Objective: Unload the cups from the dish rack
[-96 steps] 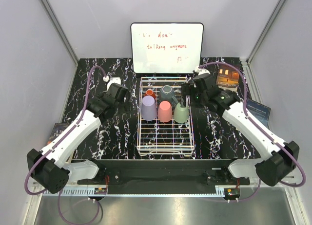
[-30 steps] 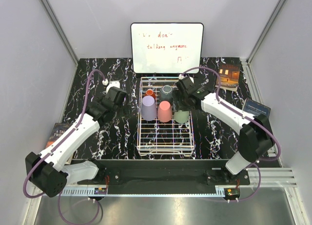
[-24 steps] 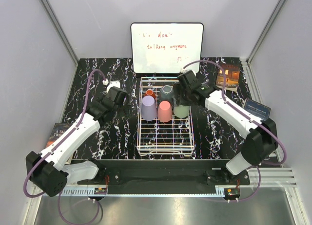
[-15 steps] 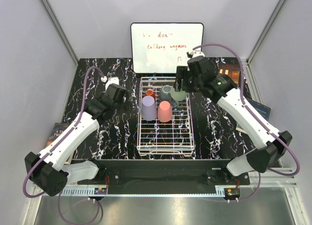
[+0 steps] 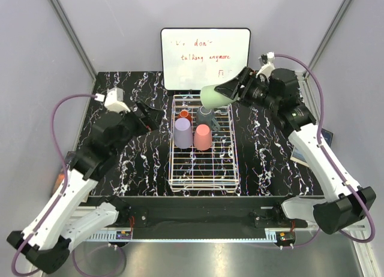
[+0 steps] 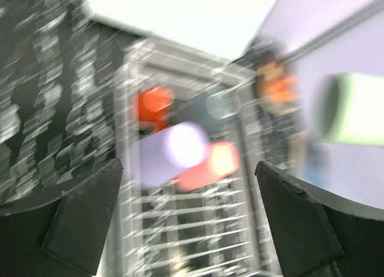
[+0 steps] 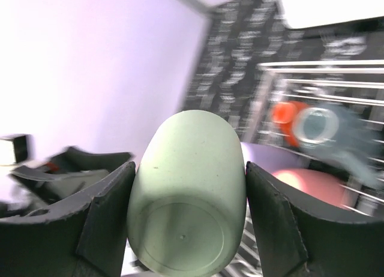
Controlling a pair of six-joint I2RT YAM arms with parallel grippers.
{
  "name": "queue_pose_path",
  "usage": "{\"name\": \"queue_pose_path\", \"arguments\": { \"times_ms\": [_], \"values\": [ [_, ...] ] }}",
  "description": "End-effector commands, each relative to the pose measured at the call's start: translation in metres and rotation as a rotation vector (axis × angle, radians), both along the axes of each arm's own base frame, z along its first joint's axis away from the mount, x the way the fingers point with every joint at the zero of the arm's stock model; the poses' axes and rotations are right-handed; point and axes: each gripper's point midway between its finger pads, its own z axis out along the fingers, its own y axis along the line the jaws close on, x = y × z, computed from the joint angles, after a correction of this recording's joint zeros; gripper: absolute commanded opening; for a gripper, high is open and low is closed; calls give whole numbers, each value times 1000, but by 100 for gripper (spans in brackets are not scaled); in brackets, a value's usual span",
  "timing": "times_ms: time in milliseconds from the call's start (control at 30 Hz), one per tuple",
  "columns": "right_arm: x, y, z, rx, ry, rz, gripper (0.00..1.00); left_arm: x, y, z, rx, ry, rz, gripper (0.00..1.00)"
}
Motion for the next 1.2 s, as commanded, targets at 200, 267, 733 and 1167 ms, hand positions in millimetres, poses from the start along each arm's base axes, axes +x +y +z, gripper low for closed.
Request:
{"name": "queue_pose_path", "arguments": {
  "times_ms": [200, 267, 733, 1167],
  "values": [
    [-37, 38, 52, 488, -55, 352, 0, -8, -71, 61, -331, -175, -323, 99],
    [-36, 38, 46, 481, -46, 350, 0, -6, -77, 61, -342, -172, -346, 99],
    [-34, 42, 16, 484, 5, 359, 0, -1, -99, 97, -439, -264, -439, 89],
    [-46, 77, 19, 486, 10, 468, 0, -15, -135, 95, -486, -252, -565, 73]
  ]
}}
